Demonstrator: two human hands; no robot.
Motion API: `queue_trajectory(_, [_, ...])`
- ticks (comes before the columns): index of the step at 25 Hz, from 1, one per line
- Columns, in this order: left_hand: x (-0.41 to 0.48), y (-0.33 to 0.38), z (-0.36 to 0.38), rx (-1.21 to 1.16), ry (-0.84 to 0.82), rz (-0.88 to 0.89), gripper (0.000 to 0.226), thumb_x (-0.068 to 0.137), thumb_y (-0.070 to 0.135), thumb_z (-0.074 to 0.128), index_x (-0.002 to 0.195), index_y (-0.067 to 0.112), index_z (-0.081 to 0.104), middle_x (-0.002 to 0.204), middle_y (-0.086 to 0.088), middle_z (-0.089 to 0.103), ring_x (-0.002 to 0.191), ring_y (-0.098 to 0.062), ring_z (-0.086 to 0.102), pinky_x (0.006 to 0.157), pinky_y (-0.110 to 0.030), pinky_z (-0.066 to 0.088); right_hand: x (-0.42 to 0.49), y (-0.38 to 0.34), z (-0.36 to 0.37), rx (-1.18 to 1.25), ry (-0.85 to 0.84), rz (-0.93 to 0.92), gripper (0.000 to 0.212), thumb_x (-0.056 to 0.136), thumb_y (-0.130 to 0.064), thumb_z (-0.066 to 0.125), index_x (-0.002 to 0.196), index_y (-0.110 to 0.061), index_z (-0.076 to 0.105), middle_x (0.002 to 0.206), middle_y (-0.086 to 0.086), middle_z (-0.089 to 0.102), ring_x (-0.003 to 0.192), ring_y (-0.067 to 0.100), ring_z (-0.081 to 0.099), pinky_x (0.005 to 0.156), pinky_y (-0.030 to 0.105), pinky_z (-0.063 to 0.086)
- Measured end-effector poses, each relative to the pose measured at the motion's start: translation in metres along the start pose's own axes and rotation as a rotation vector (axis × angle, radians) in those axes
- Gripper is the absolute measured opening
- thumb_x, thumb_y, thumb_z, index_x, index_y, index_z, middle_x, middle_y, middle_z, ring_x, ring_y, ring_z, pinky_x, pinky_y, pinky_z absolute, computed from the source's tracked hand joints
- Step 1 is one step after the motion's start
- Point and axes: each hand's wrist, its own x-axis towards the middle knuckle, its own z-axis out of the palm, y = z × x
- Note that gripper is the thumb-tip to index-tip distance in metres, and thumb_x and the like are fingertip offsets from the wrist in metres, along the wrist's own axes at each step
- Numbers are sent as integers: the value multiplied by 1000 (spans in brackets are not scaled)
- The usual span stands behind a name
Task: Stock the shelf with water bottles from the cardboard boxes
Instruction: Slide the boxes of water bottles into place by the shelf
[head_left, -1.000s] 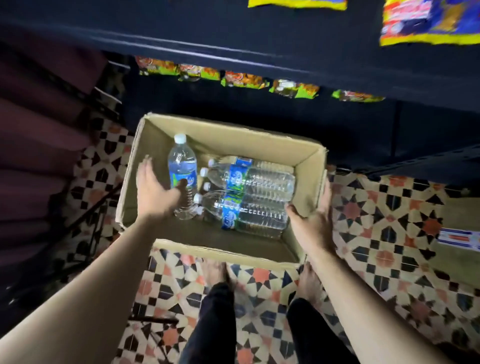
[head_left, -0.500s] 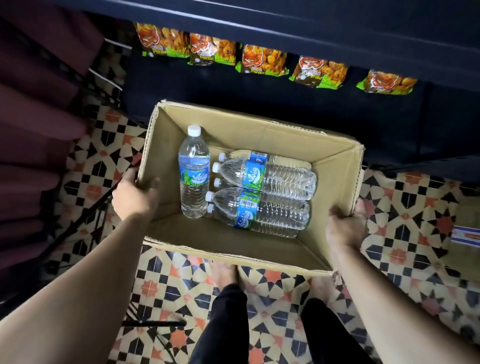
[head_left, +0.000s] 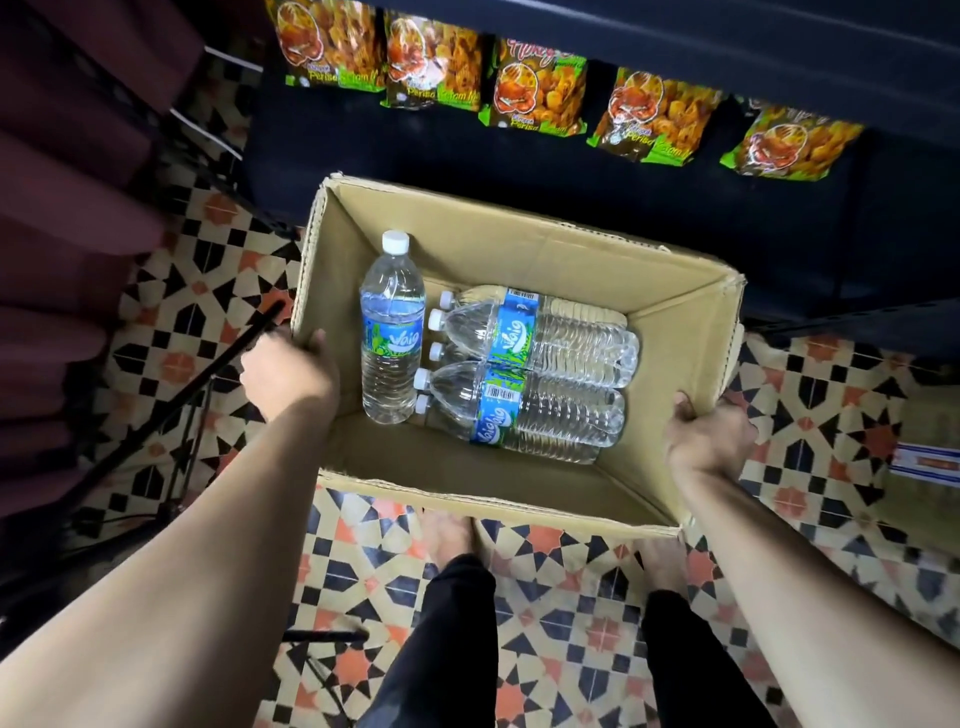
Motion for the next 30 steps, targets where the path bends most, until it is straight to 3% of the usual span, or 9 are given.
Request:
queue_trajectory(7, [-32,5,-1,-5,18,-18,33,91,28,62,112,3,69,112,-27,65,113,-45,57,96,-44,47,18,11,-21,38,-4,-65,34,90,-26,70,88,7,64,96,32,67,90,41,68,70,43,56])
queue_trajectory(10, [-52,8,6,-10,9,-11,32,91,27,63,110,2,70,109,-27,67,111,-45,58,95,-44,47,31,24,-34,28,3,-115,33,88,-27,73,72,-4,55,87,30,67,82,40,68,66,47,57])
queue_trajectory(13, [-73,19,18,-25,15,-15,33,90,29,64,109,3,72,106,-27,69,107,-44,62,92,-43,50,51,45,-47,35,16,-135,39,88,-28,72,65,-7,49,85,31,66,82,40,67,63,40,53])
queue_trajectory(15, [-91,30,30,-7,4,11,32,90,29,65,108,4,72,104,-26,69,104,-43,64,91,-42,51,66,60,-62,10,7,-134,37,88,-25,72,68,0,54,87,33,66,84,42,67,63,39,51])
queue_trajectory(18, [-120,43,48,-8,-4,26,33,88,29,66,108,3,71,105,-25,69,104,-42,64,91,-42,51,89,86,-81,0,24,-122,37,88,-23,72,80,11,61,89,37,65,88,47,67,71,51,56])
queue_trajectory(26, [-213,75,98,-16,-23,71,34,87,27,66,110,3,72,106,-26,69,105,-44,63,93,-44,51,145,167,-140,-51,28,-85,36,90,-24,68,91,12,65,98,34,66,101,46,61,78,50,54])
queue_trajectory(30, [-254,95,123,21,-19,130,35,86,27,66,111,3,72,104,-27,69,103,-44,64,92,-44,51,173,209,-166,-32,29,-42,34,91,-23,68,96,10,66,101,32,66,102,44,61,78,43,51])
